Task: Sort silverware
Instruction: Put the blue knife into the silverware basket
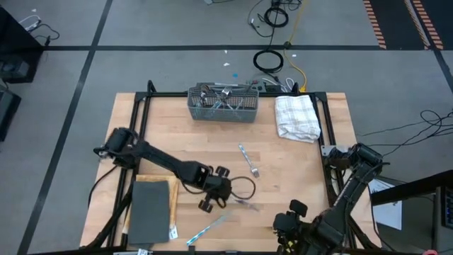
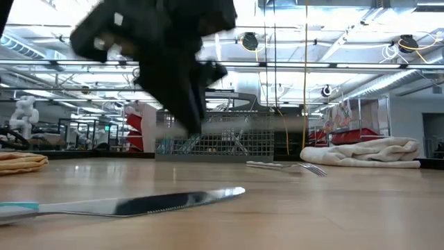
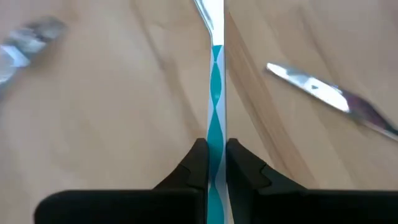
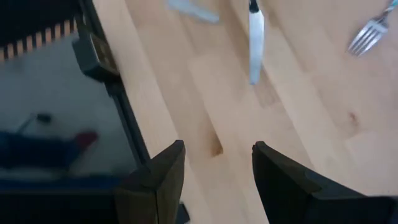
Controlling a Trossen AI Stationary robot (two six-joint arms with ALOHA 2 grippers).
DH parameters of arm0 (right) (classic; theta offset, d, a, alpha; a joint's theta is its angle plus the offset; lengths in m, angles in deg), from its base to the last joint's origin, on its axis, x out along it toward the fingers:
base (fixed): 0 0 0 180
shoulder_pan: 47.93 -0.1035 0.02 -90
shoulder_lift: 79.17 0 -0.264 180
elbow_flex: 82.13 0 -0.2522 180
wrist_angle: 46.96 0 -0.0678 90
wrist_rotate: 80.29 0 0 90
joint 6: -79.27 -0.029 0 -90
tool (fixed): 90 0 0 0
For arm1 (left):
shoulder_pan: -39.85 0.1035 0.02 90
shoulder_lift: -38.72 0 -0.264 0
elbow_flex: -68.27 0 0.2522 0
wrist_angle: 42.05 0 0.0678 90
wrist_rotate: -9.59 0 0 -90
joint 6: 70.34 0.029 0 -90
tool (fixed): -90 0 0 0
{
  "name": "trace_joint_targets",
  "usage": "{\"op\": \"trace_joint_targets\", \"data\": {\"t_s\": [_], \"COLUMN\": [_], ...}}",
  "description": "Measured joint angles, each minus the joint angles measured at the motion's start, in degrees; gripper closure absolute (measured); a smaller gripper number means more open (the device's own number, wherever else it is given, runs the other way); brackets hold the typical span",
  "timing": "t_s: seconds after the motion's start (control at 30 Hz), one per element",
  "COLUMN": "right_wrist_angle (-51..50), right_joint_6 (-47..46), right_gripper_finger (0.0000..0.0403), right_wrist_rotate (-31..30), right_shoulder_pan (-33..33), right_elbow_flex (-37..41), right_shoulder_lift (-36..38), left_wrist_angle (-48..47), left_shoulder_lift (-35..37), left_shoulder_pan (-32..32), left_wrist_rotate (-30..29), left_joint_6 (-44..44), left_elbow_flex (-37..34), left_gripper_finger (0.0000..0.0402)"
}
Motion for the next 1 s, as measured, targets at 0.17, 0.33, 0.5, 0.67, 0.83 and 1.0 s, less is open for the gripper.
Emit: {"op": "trace_joint_targets", "data": {"t_s": [0.17,0.33,0.5,0.67,0.83,1.0], "right_wrist_angle": [-2.5,-6.1,-8.5,-8.6,-9.1,-9.2], "right_joint_6": [-9.5,-17.2,-20.5,-21.0,-22.2,-23.3], "right_gripper_finger": [0.0227,0.0227,0.0227,0.0227,0.0227,0.0227], "right_wrist_rotate": [-8.8,-14.0,-14.1,-14.1,-14.2,-14.0], "right_shoulder_pan": [-3.1,-5.3,-6.1,-6.1,-6.1,-6.1], "right_elbow_flex": [0.0,0.0,0.0,0.0,0.0,0.0], "right_shoulder_lift": [0.0,0.0,0.0,0.0,0.0,0.0], "left_wrist_angle": [-0.6,1.0,8.9,28.0,46.4,56.9], "left_shoulder_lift": [5.5,10.3,13.4,13.8,12.1,8.2], "left_shoulder_pan": [4.0,10.7,18.9,26.9,33.2,36.2], "left_wrist_rotate": [-5.6,-13.9,-17.2,-16.8,-16.8,-16.5], "left_joint_6": [-2.7,-5.7,-5.6,-5.8,-6.4,-8.4], "left_elbow_flex": [0.0,0.1,0.1,0.1,0.3,0.2], "left_gripper_finger": [0.0371,0.0371,0.0371,0.0371,0.0371,0.0371]}}
